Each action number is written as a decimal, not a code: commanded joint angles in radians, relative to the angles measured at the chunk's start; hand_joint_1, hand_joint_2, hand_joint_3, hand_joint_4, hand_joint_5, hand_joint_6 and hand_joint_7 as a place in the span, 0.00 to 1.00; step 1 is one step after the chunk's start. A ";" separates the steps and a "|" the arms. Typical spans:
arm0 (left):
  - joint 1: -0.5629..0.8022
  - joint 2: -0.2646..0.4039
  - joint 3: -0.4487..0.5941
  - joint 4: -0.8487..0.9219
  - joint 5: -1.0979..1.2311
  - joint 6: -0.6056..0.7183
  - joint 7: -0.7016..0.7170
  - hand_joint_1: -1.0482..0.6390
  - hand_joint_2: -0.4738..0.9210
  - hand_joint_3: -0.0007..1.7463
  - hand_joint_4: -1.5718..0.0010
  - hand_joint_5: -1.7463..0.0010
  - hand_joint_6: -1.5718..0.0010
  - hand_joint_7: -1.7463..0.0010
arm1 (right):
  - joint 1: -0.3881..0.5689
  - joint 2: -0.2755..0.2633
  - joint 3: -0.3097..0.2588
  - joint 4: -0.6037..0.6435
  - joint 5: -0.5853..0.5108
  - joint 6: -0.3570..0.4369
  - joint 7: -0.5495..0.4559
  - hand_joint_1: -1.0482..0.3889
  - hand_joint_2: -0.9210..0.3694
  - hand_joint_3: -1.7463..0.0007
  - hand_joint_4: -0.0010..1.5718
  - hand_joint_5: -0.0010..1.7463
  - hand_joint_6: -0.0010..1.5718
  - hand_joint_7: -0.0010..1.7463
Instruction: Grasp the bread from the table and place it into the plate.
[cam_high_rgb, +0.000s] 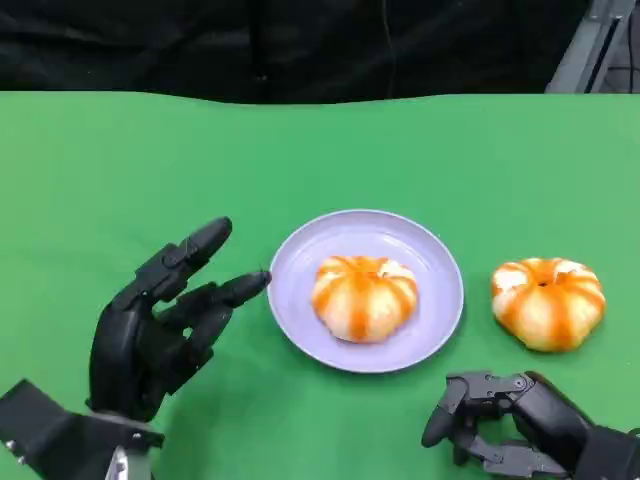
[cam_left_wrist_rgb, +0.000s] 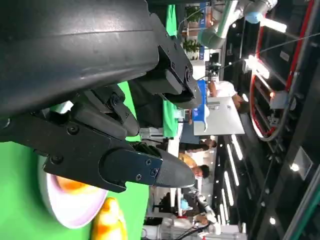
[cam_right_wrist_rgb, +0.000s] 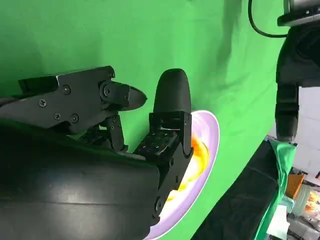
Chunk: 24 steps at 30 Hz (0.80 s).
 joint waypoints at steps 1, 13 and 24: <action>0.020 0.034 0.021 0.014 -0.008 -0.019 -0.026 0.24 1.00 0.10 0.40 0.98 0.59 0.99 | 0.006 -0.017 -0.009 -0.003 0.015 -0.005 0.007 0.72 0.00 0.74 0.45 0.88 0.48 0.62; 0.042 0.037 0.038 0.030 -0.002 -0.042 -0.041 0.25 1.00 0.11 0.42 0.99 0.59 0.99 | 0.009 -0.022 -0.013 -0.004 0.017 0.002 0.013 0.72 0.00 0.74 0.45 0.88 0.48 0.62; 0.063 0.036 0.042 0.126 0.037 -0.109 -0.019 0.27 1.00 0.15 0.39 0.99 0.57 0.99 | 0.012 -0.027 -0.017 -0.003 0.030 -0.012 0.020 0.72 0.00 0.74 0.44 0.87 0.48 0.61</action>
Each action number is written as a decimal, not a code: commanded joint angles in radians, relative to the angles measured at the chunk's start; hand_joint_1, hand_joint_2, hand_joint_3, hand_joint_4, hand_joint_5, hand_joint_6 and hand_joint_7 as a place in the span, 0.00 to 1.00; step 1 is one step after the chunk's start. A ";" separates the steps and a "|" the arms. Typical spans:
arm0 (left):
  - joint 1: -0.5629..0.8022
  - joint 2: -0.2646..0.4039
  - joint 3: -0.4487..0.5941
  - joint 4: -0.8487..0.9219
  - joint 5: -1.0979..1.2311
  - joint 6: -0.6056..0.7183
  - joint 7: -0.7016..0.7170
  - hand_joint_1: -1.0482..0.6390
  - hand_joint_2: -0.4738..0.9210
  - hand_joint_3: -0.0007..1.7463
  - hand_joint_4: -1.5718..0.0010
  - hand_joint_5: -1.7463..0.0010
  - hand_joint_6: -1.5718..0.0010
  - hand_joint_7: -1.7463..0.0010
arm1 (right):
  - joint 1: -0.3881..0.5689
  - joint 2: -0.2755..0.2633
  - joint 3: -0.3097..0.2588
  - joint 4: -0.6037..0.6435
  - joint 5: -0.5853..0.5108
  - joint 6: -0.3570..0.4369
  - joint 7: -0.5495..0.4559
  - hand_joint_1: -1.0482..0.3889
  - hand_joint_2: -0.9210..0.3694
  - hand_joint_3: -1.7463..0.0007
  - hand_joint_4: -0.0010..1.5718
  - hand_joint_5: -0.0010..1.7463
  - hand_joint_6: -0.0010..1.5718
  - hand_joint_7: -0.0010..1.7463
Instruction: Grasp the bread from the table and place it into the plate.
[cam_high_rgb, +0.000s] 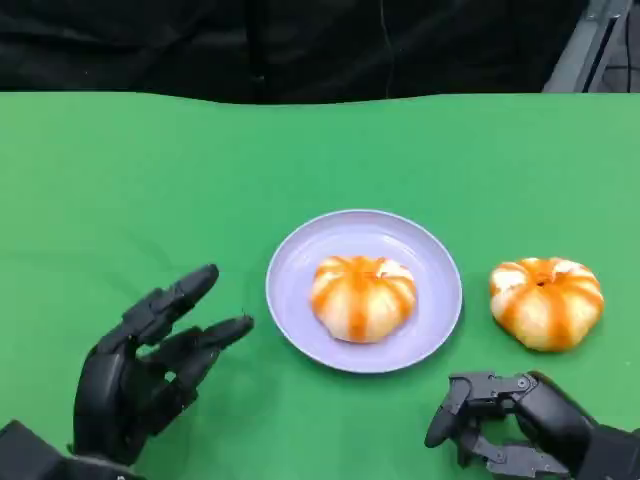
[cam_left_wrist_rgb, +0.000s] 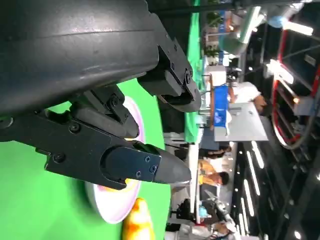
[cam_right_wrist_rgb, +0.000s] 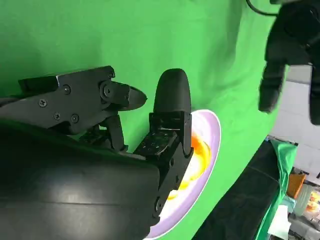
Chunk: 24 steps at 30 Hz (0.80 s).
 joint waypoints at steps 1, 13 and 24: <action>0.015 0.015 0.003 0.020 0.023 -0.045 0.011 0.26 1.00 0.15 0.39 0.99 0.57 0.99 | 0.013 -0.021 -0.013 -0.005 0.020 -0.010 0.008 0.72 0.00 0.74 0.44 0.87 0.48 0.61; 0.060 0.010 -0.018 0.035 0.067 -0.070 0.026 0.32 1.00 0.13 0.37 0.99 0.56 0.99 | 0.014 -0.025 -0.014 -0.013 0.016 -0.010 0.007 0.71 0.00 0.74 0.45 0.86 0.49 0.61; 0.082 0.042 -0.065 0.035 0.222 -0.070 0.191 0.59 1.00 0.10 0.40 0.99 0.53 0.99 | 0.021 -0.025 -0.013 -0.031 0.016 -0.001 0.004 0.72 0.00 0.73 0.45 0.86 0.49 0.61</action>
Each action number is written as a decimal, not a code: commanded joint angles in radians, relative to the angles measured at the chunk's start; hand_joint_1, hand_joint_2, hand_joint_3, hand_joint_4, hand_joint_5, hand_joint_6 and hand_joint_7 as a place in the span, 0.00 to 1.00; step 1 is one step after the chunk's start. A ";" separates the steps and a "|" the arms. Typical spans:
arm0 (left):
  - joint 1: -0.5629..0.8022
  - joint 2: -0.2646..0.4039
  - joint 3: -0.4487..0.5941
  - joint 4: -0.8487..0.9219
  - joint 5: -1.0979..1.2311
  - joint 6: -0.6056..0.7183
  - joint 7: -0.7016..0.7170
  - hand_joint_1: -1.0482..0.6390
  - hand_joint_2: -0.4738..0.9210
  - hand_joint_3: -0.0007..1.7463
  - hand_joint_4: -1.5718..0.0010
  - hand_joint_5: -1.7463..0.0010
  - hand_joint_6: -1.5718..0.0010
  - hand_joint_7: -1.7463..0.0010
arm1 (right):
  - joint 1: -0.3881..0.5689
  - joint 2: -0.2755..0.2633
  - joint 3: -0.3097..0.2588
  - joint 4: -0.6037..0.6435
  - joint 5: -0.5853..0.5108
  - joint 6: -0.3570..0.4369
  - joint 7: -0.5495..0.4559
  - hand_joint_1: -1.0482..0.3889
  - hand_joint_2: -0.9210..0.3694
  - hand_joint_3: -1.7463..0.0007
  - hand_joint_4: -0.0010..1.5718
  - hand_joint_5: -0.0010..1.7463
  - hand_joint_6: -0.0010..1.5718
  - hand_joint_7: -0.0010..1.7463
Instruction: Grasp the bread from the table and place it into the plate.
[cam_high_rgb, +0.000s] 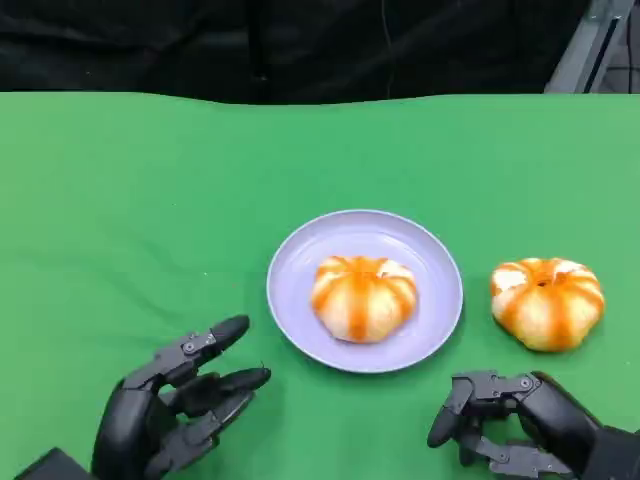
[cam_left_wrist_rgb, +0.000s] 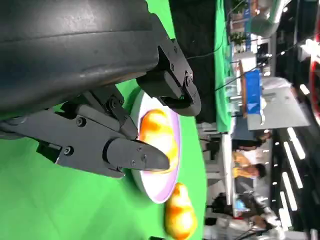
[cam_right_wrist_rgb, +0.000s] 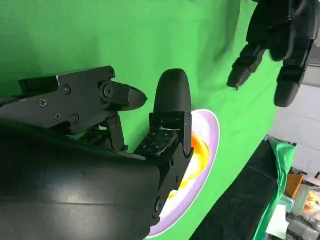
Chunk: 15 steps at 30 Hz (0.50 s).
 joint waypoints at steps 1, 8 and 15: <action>0.014 0.031 -0.012 0.006 0.043 -0.008 0.067 0.60 1.00 0.11 0.39 0.99 0.53 0.99 | 0.014 -0.019 -0.012 -0.017 0.011 -0.001 -0.002 0.73 0.00 0.73 0.45 0.86 0.49 0.61; 0.009 0.047 -0.035 0.009 0.079 -0.017 0.121 0.61 1.00 0.18 0.33 0.97 0.42 0.96 | 0.014 -0.017 -0.011 -0.024 0.014 0.003 0.001 0.73 0.00 0.74 0.45 0.86 0.49 0.62; 0.001 0.054 -0.052 0.023 0.087 -0.053 0.126 0.64 0.88 0.45 0.39 0.41 0.32 0.55 | 0.018 -0.018 -0.010 -0.041 0.010 0.010 -0.002 0.74 0.00 0.74 0.46 0.87 0.49 0.62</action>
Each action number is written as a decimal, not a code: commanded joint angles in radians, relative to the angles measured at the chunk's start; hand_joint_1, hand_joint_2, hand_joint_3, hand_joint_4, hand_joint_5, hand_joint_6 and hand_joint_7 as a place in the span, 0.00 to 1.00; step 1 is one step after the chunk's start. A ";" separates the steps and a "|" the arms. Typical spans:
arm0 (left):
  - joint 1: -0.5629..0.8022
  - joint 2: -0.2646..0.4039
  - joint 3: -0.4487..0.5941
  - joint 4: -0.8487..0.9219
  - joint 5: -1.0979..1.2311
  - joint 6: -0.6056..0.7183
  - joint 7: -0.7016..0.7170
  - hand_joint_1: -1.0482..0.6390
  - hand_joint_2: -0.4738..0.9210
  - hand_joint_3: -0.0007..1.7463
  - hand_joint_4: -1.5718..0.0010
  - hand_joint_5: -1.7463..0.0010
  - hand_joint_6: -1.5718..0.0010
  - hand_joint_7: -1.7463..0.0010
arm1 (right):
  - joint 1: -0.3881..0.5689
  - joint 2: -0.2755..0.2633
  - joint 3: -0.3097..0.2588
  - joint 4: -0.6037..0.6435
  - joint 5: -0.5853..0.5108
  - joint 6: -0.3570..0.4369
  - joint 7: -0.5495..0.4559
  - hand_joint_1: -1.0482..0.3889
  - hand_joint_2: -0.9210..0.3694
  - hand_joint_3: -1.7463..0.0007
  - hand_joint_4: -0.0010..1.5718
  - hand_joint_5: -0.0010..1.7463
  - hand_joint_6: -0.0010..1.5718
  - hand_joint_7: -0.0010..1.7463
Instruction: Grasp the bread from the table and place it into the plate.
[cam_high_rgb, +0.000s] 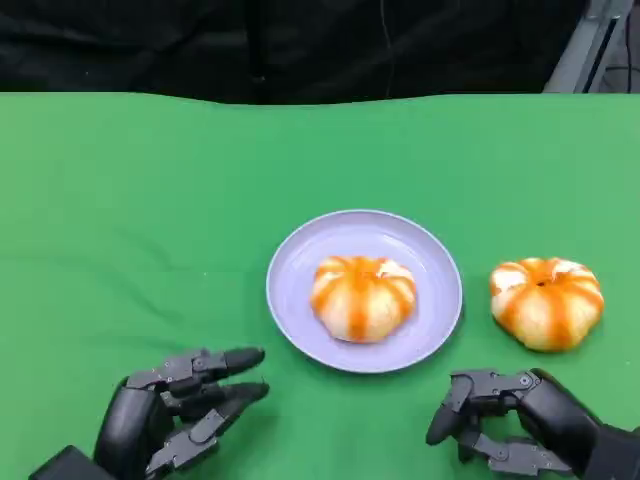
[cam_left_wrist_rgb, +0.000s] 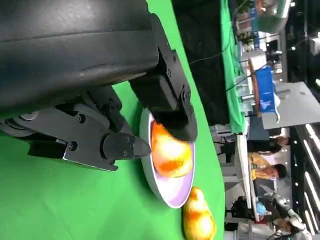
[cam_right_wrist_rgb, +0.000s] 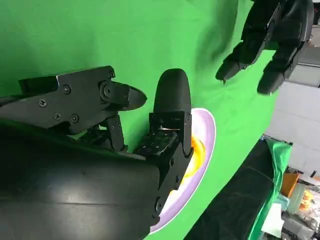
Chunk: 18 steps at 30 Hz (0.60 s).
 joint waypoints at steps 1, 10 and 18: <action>-0.001 0.024 -0.008 0.014 0.007 -0.023 0.015 0.64 0.87 0.47 0.42 0.35 0.36 0.47 | 0.013 -0.018 -0.010 -0.011 0.010 0.005 -0.002 0.74 0.00 0.74 0.46 0.87 0.49 0.62; 0.004 0.027 -0.021 0.005 -0.012 -0.006 0.000 0.60 0.77 0.62 0.48 0.13 0.46 0.25 | 0.013 -0.016 -0.011 -0.009 0.018 0.008 0.004 0.75 0.00 0.73 0.46 0.87 0.49 0.62; 0.007 0.057 -0.054 0.003 0.066 -0.050 0.055 0.57 0.71 0.67 0.51 0.03 0.51 0.14 | 0.009 -0.020 -0.011 -0.005 0.013 0.005 0.002 0.74 0.00 0.74 0.45 0.87 0.48 0.62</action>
